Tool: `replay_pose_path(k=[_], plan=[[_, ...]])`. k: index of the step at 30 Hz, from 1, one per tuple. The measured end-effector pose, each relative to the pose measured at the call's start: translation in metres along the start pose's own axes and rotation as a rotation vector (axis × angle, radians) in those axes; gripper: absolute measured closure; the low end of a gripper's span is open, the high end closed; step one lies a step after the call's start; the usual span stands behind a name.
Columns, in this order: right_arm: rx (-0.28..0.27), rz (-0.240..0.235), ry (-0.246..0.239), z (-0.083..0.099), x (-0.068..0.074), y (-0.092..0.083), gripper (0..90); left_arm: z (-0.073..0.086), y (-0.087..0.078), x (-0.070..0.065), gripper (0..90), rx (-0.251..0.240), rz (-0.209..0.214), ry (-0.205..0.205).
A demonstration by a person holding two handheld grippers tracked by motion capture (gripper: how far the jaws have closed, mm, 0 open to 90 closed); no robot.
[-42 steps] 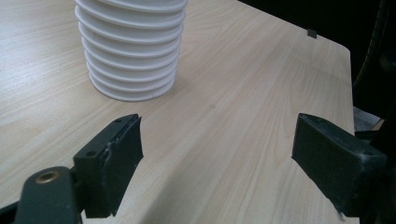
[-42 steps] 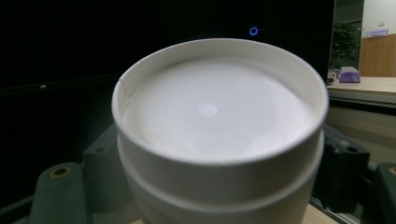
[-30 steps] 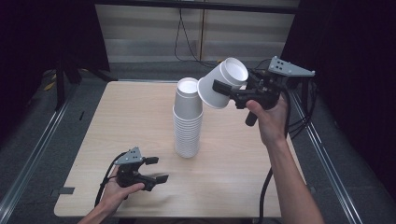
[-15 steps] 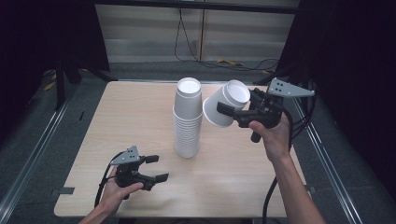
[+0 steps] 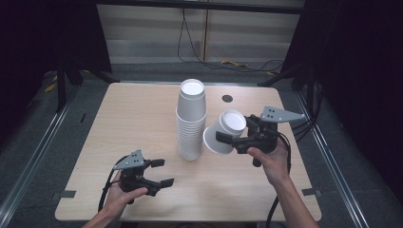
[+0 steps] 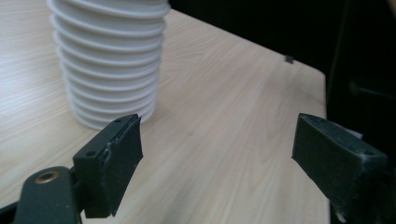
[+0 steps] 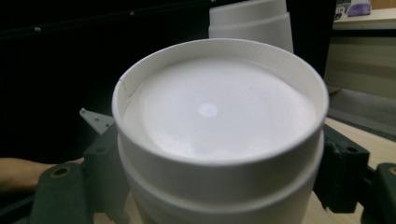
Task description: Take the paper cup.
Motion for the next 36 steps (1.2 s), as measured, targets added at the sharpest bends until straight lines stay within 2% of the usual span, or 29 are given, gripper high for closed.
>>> replay_pose_path(k=[1,5,9,12,16,20,21,23,27,28,29,30,32,36], plan=[[0.008,0.004,-0.01,0.005,0.0,0.002,20.9,-0.001,0.001,-0.002,15.7,0.006,0.001,0.01],[0.029,-0.003,0.003,0.021,0.001,0.008,20.8,-0.003,0.003,-0.006,15.7,0.004,0.014,0.017],[0.024,-0.036,0.01,0.031,0.004,0.012,20.8,-0.006,0.004,-0.008,15.8,-0.004,0.018,0.022],[0.059,-0.044,0.019,0.041,0.007,0.017,20.8,-0.008,0.005,-0.01,15.8,-0.005,0.022,0.028],[0.066,-0.046,0.017,0.053,0.01,0.024,20.6,-0.009,0.007,-0.011,15.8,-0.006,0.024,0.018],[0.115,-0.056,-0.004,0.066,0.012,0.033,20.6,-0.011,0.012,-0.011,15.8,-0.002,0.027,0.018],[0.112,-0.06,-0.002,0.069,0.013,0.035,20.6,-0.011,0.012,-0.011,15.8,-0.002,0.027,0.018],[0.112,-0.067,0.019,0.075,0.012,0.036,20.6,-0.013,0.015,-0.011,15.7,-0.001,0.029,0.018],[0.102,-0.078,0.07,0.085,0.008,0.037,20.6,-0.017,0.019,-0.01,15.8,0.018,0.021,0.042],[0.101,-0.079,0.071,0.087,0.007,0.038,20.6,-0.019,0.02,-0.011,15.7,0.02,0.026,0.059],[0.102,-0.082,0.076,0.089,0.007,0.038,20.6,-0.019,0.02,-0.011,15.7,0.02,0.026,0.059],[0.1,-0.084,0.083,0.091,0.008,0.039,20.6,-0.021,0.021,-0.013,15.7,0.027,0.026,0.09],[0.103,-0.094,0.082,0.094,0.009,0.04,20.6,-0.023,0.022,-0.015,15.8,0.032,0.035,0.09],[0.1,-0.116,0.09,0.099,0.012,0.043,20.7,-0.029,0.027,-0.021,15.9,-0.01,0.05,0.095]])
Point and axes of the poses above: each handheld gripper's, and its own axes: y roughly forward along the jaws, z roughly out of its underside, x roughly to its left, the point moved 4 cm from there along y, roughly forward along the jaws, and after that the axes turned 4 degrees about y, right-handed, at the moved point
